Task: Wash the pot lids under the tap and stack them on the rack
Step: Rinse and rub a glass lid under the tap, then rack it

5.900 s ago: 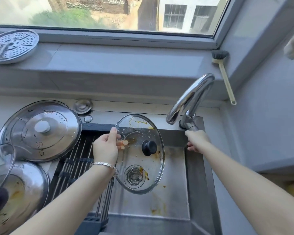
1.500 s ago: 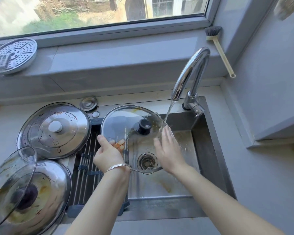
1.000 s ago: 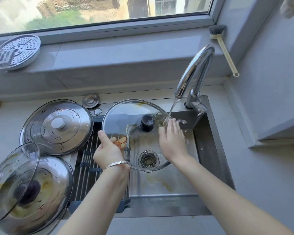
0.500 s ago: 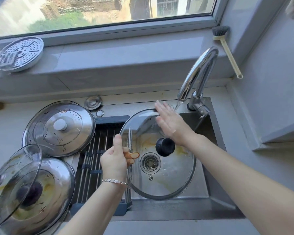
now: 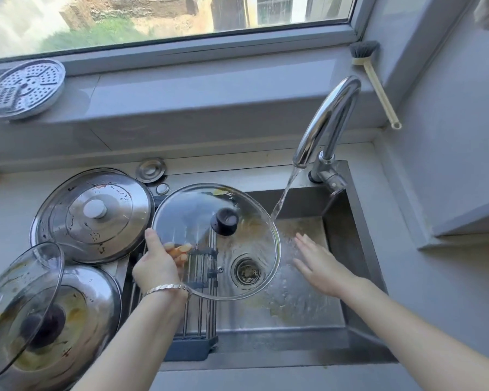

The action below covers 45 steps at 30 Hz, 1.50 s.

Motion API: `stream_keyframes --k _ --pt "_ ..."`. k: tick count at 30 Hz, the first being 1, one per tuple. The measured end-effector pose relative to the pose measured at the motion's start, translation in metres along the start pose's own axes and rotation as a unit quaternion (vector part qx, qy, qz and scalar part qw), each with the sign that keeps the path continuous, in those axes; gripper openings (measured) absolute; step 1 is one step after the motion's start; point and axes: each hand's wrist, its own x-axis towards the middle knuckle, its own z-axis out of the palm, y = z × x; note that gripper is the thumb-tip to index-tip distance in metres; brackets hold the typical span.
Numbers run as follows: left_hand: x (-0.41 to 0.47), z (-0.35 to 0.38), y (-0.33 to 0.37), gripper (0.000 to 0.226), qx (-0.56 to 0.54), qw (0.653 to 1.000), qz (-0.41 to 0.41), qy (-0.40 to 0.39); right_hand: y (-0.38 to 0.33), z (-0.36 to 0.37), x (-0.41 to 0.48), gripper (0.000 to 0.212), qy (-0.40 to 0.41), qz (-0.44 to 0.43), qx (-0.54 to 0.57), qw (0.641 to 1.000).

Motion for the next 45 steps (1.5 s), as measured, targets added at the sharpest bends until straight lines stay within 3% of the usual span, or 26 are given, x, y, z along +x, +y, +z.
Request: stream_keyframes --k 2,4,7,10,12,13,17,19,21,23,24,26,28,30,31,33,36,38,40,42,44,45 --pt "-0.002 0.001 -0.006 0.044 0.033 0.999 -0.026 0.002 -0.014 -0.006 -0.013 0.079 0.029 -0.037 0.03 0.998" --pt "-0.011 0.005 -0.011 0.044 0.061 0.997 -0.045 -0.004 -0.034 -0.014 -0.028 0.091 0.042 -0.132 0.003 0.99" --pt "-0.031 0.014 -0.014 0.045 0.113 0.992 -0.046 -0.02 -0.058 -0.024 -0.044 0.081 0.024 -0.245 -0.089 0.965" --pt "-0.035 0.023 -0.024 0.039 0.123 0.986 -0.101 -0.046 -0.063 -0.033 -0.059 0.076 -0.051 -0.22 -0.075 0.971" --pt "-0.029 0.029 -0.035 0.038 0.093 0.981 -0.157 -0.066 -0.065 -0.037 -0.067 0.092 -0.084 -0.192 -0.1 0.973" --pt "-0.027 0.033 -0.04 0.035 0.083 0.977 -0.182 -0.079 -0.066 -0.038 -0.069 0.095 -0.087 -0.178 -0.13 0.972" --pt "-0.036 0.045 -0.045 0.026 0.06 0.957 -0.249 -0.134 -0.066 -0.049 -0.065 0.075 -0.034 -0.13 -0.202 0.97" --pt "-0.038 0.046 -0.042 0.04 0.157 0.934 -0.24 -0.214 -0.057 -0.063 -0.06 0.073 -0.011 -0.106 -0.164 0.981" --pt "-0.035 0.041 -0.035 0.058 0.38 0.869 -0.117 -0.294 -0.048 -0.078 -0.056 0.06 0.008 -0.081 -0.133 0.988" --pt "-0.027 0.028 -0.031 0.063 0.578 0.738 0.19 -0.29 -0.044 -0.091 -0.052 0.042 0.001 -0.066 -0.119 0.991" --pt "-0.027 0.023 -0.029 0.067 0.581 0.696 0.296 -0.302 -0.045 -0.098 -0.051 0.035 -0.012 -0.068 -0.114 0.991" --pt "-0.031 0.017 -0.026 0.083 0.522 0.654 0.347 -0.424 -0.053 -0.111 -0.046 0.028 -0.041 -0.085 -0.113 0.989" --pt "-0.039 0.016 -0.033 0.087 0.483 0.625 0.314 -0.527 -0.067 -0.122 -0.044 0.022 -0.06 -0.111 -0.132 0.983" --pt "-0.039 0.015 -0.046 0.07 0.428 0.64 0.309 -0.558 -0.082 -0.129 -0.039 0.013 -0.046 -0.148 -0.136 0.978" --pt "-0.04 0.014 -0.052 0.058 0.383 0.675 0.3 -0.555 -0.088 -0.132 -0.036 0.011 -0.029 -0.168 -0.133 0.976" --pt "-0.046 0.012 -0.06 0.044 0.261 0.777 0.229 -0.525 -0.091 -0.133 -0.027 0.01 0.03 -0.207 -0.115 0.971" --pt "-0.055 0.017 -0.057 0.033 0.128 0.87 0.177 -0.442 -0.081 -0.112 -0.009 0.02 0.227 -0.25 -0.033 0.941" --pt "-0.055 0.023 -0.052 0.019 0.066 0.914 0.121 -0.382 -0.076 -0.082 0.0 0.036 0.339 -0.204 0.059 0.916" --pt "-0.051 0.024 -0.046 0.021 0.0 0.936 0.027 -0.35 -0.077 -0.054 0.007 0.052 0.326 -0.103 0.157 0.926" --pt "-0.048 0.022 -0.043 0.023 -0.063 0.932 -0.043 -0.355 -0.077 -0.03 0.014 0.063 0.246 0.002 0.176 0.953" --pt "-0.05 0.023 -0.041 0.025 -0.081 0.926 -0.075 -0.361 -0.086 -0.016 0.014 0.068 0.216 -0.002 0.085 0.973" --pt "-0.05 0.025 -0.04 0.025 -0.087 0.928 -0.078 -0.355 -0.094 -0.01 0.012 0.069 0.209 -0.067 0.056 0.974"
